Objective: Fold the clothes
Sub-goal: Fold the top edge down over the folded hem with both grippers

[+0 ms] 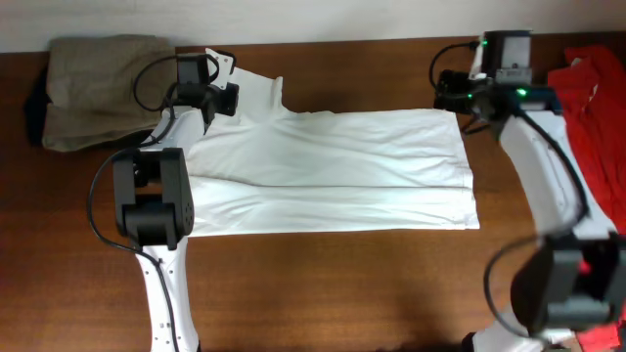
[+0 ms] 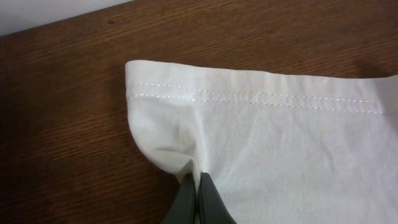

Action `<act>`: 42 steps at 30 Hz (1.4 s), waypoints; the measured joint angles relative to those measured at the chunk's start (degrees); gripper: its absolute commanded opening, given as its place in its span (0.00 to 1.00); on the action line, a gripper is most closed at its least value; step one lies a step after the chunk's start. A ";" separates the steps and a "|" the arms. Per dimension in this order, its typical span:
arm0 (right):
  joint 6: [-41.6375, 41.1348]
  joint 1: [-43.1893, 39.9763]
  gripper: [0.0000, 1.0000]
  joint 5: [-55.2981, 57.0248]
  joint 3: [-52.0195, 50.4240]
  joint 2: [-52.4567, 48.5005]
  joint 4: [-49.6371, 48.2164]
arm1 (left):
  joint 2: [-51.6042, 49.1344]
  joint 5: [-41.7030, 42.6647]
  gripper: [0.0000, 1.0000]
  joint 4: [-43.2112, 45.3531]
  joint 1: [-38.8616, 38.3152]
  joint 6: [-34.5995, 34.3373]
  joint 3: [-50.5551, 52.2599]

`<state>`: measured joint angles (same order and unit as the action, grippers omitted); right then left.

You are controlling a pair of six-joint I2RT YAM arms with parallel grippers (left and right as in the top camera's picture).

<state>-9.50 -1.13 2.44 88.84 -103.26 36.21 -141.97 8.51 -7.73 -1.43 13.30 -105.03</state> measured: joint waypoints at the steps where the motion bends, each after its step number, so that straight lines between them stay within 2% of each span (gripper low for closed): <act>1: 0.24 -0.20 0.88 0.20 0.00 -3.08 -1.22 | 0.00 0.02 0.01 -0.39 0.00 0.00 -0.20; 3: 1.62 -0.52 0.88 0.04 0.79 -9.57 -2.43 | 0.11 0.00 0.01 -1.22 0.00 0.00 -0.31; 7: 4.79 -1.64 0.78 -0.11 5.92 -21.57 -3.39 | 0.26 0.00 0.01 -2.27 0.00 0.00 -0.50; 8: 5.09 -1.95 0.72 -0.11 6.97 -23.63 -3.76 | 0.33 0.02 0.01 -2.58 0.00 0.00 -0.52; 11: 5.42 -2.43 0.64 -0.11 7.37 -25.44 -4.17 | 0.52 0.02 0.01 -3.48 0.00 0.00 -0.59; 17: 5.64 -2.54 0.61 -0.13 7.74 -25.94 -5.62 | 0.55 0.02 0.01 -3.61 0.00 0.00 -0.59; 19: 5.60 -2.56 0.37 -0.13 7.82 -27.21 -6.36 | 0.55 0.02 0.01 -3.63 0.00 0.00 -0.59; 21: 5.60 -2.54 0.24 -0.57 7.87 -27.63 -7.32 | 0.55 0.02 0.01 -3.65 0.00 0.00 -0.59; 23: 5.66 -2.60 0.06 -0.76 7.87 -27.63 -7.58 | 0.55 0.02 0.01 -3.65 0.00 0.00 -0.59; 30: 4.98 -3.23 0.04 -0.04 8.72 -27.63 -5.07 | 0.79 0.00 0.01 -4.55 0.00 0.00 -0.83; 34: 4.68 -4.68 0.04 0.79 13.00 -27.98 2.38 | 3.45 -0.37 0.01 -10.62 0.00 0.00 -0.28; 42: 0.68 -4.94 0.04 1.01 24.83 -28.20 22.23 | 17.86 -0.13 0.01 -22.51 0.00 0.00 0.24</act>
<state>-8.82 -6.07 3.44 113.67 -131.46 58.43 -124.11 8.38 -30.24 -1.43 13.30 -104.79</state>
